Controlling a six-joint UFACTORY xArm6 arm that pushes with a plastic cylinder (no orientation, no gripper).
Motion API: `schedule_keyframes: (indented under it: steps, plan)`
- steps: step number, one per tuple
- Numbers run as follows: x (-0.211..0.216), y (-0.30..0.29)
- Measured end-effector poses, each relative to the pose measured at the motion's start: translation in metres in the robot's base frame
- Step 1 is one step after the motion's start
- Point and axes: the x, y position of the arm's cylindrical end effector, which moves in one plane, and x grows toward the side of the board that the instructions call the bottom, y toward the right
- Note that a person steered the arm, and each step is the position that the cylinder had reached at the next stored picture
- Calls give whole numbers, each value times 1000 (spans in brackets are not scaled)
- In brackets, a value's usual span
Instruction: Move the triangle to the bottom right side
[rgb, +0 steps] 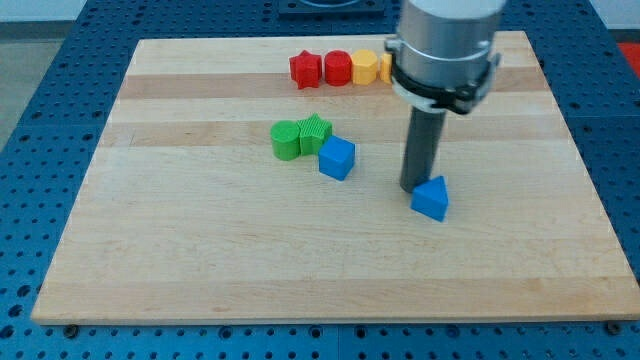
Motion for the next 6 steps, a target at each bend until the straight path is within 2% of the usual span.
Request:
schedule_keyframes:
  steps: [3, 6]
  plan:
    - [77, 16]
    - [88, 64]
